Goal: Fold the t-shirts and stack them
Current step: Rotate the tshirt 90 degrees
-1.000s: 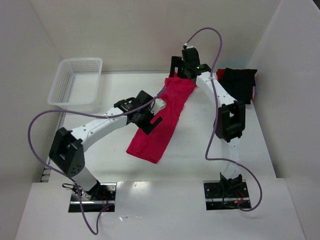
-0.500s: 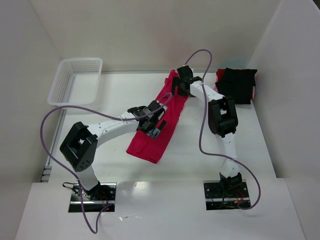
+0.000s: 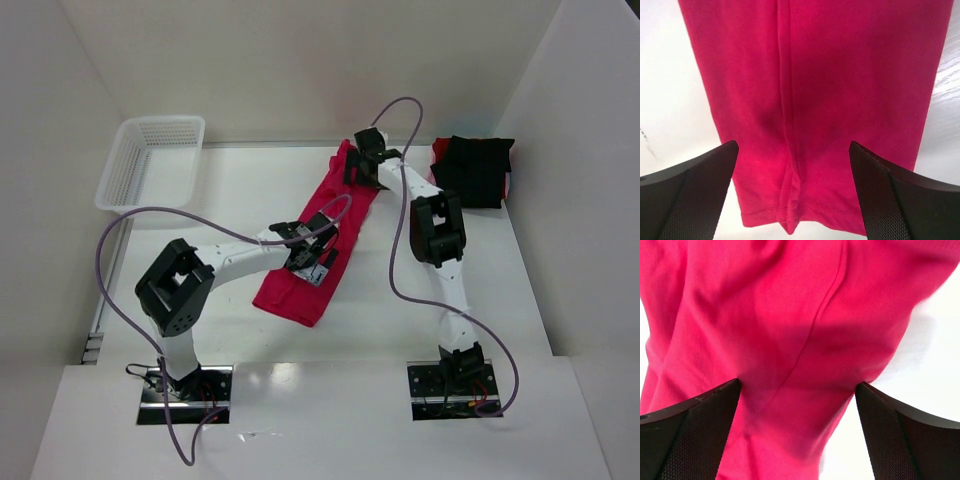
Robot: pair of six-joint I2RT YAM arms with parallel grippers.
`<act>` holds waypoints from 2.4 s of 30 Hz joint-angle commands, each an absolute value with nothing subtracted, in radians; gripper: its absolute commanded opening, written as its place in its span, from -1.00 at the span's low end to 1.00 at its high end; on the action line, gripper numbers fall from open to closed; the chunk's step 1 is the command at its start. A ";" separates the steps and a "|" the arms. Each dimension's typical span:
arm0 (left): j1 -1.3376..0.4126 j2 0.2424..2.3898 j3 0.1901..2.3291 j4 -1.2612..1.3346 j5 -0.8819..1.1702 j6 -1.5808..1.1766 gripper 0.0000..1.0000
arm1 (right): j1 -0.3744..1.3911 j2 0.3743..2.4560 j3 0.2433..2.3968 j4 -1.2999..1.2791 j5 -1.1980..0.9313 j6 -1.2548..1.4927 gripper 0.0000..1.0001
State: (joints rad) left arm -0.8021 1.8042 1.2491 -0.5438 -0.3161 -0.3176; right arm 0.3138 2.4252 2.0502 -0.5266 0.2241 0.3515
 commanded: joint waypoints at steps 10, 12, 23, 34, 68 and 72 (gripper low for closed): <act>-0.802 1.802 1.241 -0.552 -0.270 -0.364 0.98 | 0.264 2.419 2.210 -0.557 0.243 0.336 1.00; -0.802 1.778 1.253 -0.561 -0.282 -0.364 0.98 | 0.264 2.410 2.256 -0.557 0.230 0.336 1.00; -0.802 1.747 1.263 -0.594 -0.308 -0.373 0.98 | 0.264 2.479 2.379 -0.588 0.196 0.365 1.00; -0.802 1.789 1.204 -0.546 -0.244 -0.423 0.98 | 0.273 2.638 2.476 -0.683 0.225 0.374 1.00; -0.977 1.962 1.184 -0.566 0.239 -0.354 0.96 | 0.390 2.862 2.784 -0.675 0.046 0.285 1.00; -0.986 1.951 1.175 -0.580 0.258 -0.383 0.96 | 0.399 2.853 2.795 -0.666 0.011 0.285 1.00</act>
